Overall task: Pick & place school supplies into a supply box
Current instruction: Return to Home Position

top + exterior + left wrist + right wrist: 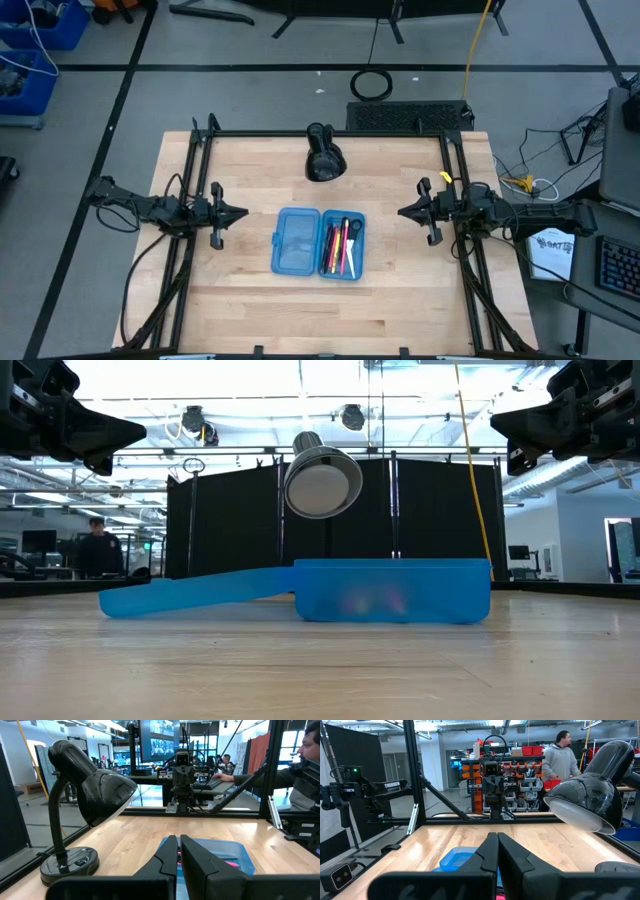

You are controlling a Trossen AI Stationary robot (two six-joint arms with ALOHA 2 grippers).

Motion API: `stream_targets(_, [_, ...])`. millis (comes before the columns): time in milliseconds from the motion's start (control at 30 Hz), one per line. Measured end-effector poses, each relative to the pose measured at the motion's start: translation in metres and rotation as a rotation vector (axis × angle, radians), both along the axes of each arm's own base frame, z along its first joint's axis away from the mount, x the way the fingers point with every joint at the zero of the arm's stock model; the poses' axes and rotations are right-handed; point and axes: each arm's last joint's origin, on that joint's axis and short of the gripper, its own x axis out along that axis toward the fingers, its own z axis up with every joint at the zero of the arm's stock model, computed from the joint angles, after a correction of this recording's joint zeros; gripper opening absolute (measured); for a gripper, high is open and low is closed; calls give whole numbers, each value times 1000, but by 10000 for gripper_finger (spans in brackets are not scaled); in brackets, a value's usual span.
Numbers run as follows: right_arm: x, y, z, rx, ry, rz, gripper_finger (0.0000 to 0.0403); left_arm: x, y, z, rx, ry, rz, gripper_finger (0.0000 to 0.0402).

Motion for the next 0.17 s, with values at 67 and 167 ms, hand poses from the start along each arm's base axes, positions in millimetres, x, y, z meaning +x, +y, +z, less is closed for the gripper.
stream_targets(67, [0, 0, 0, 0, 0, 0, 0, 0, 0, 0, 0, 0, 0, 26])
stream_targets(167, [0, 0, 0, 0, 0, 0, 0, 0, 0, 0, 0, 0, 0, 26])
